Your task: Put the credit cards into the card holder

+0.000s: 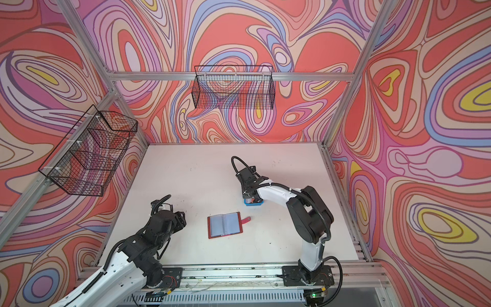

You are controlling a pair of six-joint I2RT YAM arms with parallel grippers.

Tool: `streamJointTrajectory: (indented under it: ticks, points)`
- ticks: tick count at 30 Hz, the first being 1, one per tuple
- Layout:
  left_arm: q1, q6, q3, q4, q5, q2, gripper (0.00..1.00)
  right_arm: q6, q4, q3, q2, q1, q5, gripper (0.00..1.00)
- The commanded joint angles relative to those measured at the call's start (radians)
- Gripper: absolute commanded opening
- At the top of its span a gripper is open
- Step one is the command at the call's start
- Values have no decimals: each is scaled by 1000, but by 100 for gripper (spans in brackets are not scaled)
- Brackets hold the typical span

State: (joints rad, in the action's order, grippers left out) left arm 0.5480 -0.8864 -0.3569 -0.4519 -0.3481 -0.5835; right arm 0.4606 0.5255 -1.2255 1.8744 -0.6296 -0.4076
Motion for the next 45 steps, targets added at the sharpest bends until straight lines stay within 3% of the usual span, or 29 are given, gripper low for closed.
streamJointTrajectory:
  ticks: [1, 13, 24, 31, 33, 37, 39, 45]
  points:
    - [-3, 4, 12, -10, -14, 12, 66, -13, 50, -29, 57, 1, -26, 98]
    - [-3, 4, 12, -9, -12, 15, 66, 13, 138, -75, 103, -12, -191, 78]
    - [-3, 3, 12, -10, -15, 13, 66, 16, 84, -27, -3, -22, -98, 78]
    - [-3, 3, 12, -12, -14, 15, 66, 18, 68, -20, -2, -23, -64, 69]
    - [-3, 2, 12, -12, -15, 16, 66, 19, 71, -21, -2, -22, -63, 70]
    - [-3, 3, 12, -15, -14, 17, 66, 32, 92, -20, 2, -23, -107, 86]
    - [-3, 2, 12, -12, -13, 19, 66, 32, 98, -19, 10, -23, -127, 89]
    - [-3, 3, 13, -16, -10, 24, 66, 24, 100, -32, 53, -23, -119, 77]
